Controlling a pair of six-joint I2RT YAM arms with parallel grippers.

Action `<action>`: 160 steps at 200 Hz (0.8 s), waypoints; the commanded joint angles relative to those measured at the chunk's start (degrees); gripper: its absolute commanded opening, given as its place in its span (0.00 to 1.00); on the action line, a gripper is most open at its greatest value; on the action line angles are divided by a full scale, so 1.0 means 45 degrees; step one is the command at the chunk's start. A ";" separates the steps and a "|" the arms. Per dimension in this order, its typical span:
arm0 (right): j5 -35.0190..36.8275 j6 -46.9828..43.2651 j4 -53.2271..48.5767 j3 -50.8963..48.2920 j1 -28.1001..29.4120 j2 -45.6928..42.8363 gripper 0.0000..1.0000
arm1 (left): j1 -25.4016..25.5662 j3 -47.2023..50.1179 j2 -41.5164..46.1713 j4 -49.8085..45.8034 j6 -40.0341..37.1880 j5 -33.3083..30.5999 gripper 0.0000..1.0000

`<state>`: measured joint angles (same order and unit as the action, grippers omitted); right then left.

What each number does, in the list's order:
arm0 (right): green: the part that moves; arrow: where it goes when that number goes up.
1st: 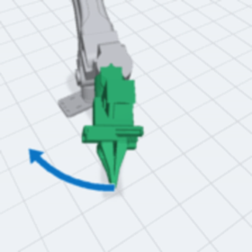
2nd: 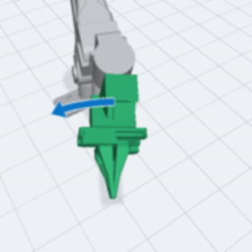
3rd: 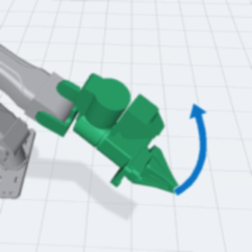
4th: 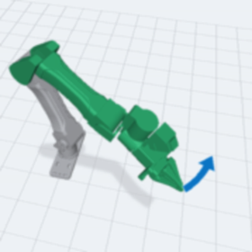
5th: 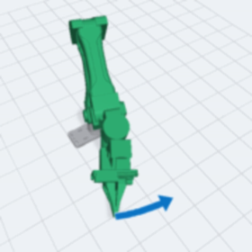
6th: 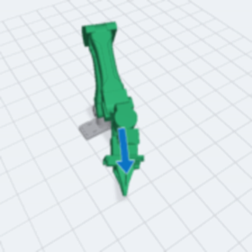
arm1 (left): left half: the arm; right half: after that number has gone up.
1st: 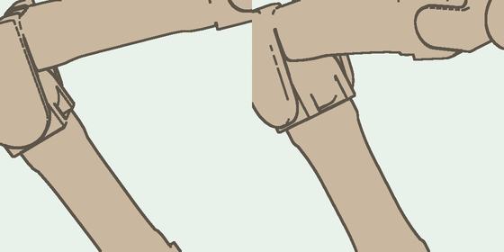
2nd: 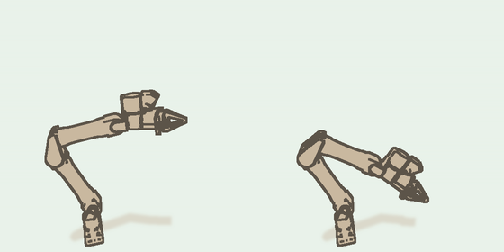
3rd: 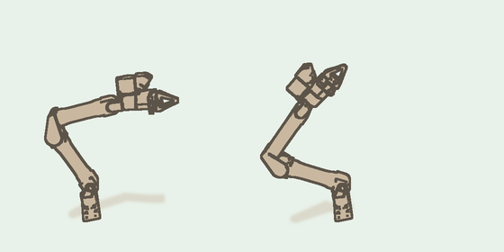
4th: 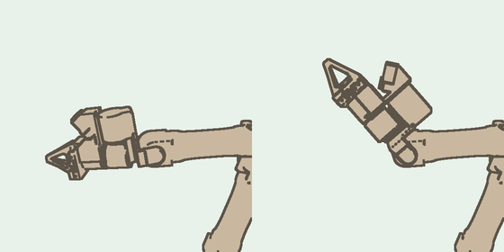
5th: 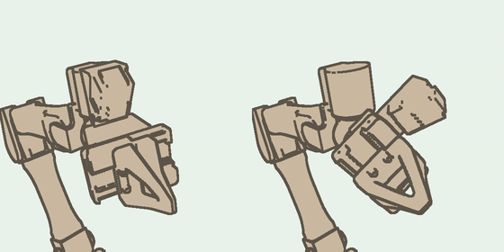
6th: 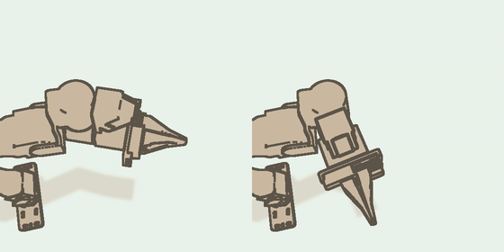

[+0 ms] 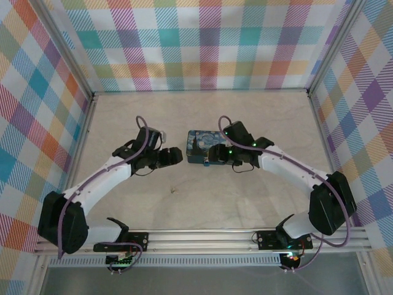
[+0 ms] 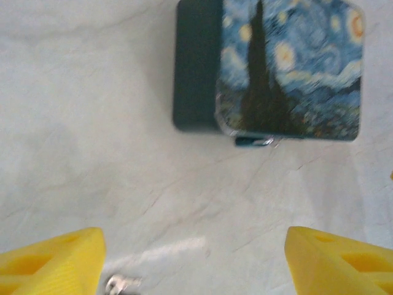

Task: Unlock a padlock with a key

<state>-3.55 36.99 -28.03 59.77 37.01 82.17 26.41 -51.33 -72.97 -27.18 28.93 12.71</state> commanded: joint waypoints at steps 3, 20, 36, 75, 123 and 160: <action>0.0334 0.0397 -0.0042 -0.0659 0.0287 -0.0531 0.62 | 0.0131 0.0834 0.0330 -0.2212 0.0184 -0.0378 0.72; 0.0564 0.0627 -0.0046 -0.1025 0.0518 -0.0744 0.63 | 0.0582 0.1285 0.0351 -0.2321 0.0357 -0.0593 0.64; 0.0652 0.0866 0.0099 -0.1543 0.0583 -0.0980 0.63 | 0.1051 0.1545 0.0052 -0.2128 0.0473 -0.0759 0.58; 0.0769 0.1300 0.0284 -0.2470 0.0602 -0.1476 0.63 | 0.1929 0.1227 -0.1471 -0.1872 0.0373 -0.0949 0.53; 0.0906 0.1417 0.0344 -0.2826 0.0602 -0.1834 0.64 | 0.2359 0.0798 -0.2612 -0.1880 0.0062 -0.1593 0.44; 0.0868 0.1486 0.0466 -0.2897 0.0591 -0.1679 0.64 | 0.2635 0.0782 -0.3007 -0.1560 0.0055 -0.1688 0.35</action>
<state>-0.25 42.87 -26.61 47.55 39.42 75.24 37.08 -46.81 -85.43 -34.20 29.93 6.31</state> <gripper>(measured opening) 0.636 0.372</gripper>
